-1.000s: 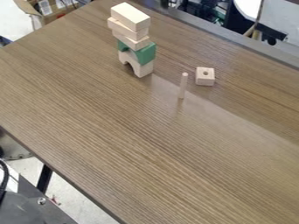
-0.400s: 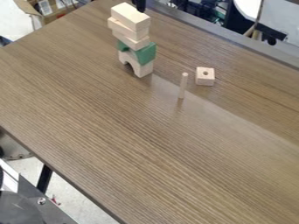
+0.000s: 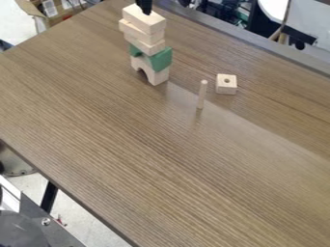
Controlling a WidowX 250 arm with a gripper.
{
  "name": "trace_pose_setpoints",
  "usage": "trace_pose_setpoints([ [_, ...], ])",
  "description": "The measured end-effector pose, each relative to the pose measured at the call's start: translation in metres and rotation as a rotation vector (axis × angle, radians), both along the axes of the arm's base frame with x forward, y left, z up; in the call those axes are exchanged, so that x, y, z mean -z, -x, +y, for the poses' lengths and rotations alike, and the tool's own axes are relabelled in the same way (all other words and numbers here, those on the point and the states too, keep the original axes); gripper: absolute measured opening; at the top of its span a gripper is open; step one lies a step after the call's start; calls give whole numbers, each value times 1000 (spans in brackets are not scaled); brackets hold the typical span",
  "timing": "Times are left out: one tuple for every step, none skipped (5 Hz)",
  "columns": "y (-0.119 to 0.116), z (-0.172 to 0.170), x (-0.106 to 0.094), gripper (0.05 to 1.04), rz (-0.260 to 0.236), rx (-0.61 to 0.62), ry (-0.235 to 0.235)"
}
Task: Remove rectangle block from the tower and place it on the left side of table
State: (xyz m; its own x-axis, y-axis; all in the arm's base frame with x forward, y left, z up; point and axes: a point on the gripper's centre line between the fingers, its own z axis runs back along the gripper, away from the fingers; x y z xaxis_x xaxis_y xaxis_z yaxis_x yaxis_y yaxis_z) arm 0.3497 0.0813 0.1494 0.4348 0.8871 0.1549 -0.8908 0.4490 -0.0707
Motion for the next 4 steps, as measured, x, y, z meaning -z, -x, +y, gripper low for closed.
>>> trace_pose_setpoints([
  [0, 6, 0, 1001, -6, -24, -14],
  [0, 13, -1, 1001, -18, -51, -18],
  [0, 16, -1, 1001, -26, -67, -18],
  [0, 19, -1, 1001, -34, -77, -6],
])
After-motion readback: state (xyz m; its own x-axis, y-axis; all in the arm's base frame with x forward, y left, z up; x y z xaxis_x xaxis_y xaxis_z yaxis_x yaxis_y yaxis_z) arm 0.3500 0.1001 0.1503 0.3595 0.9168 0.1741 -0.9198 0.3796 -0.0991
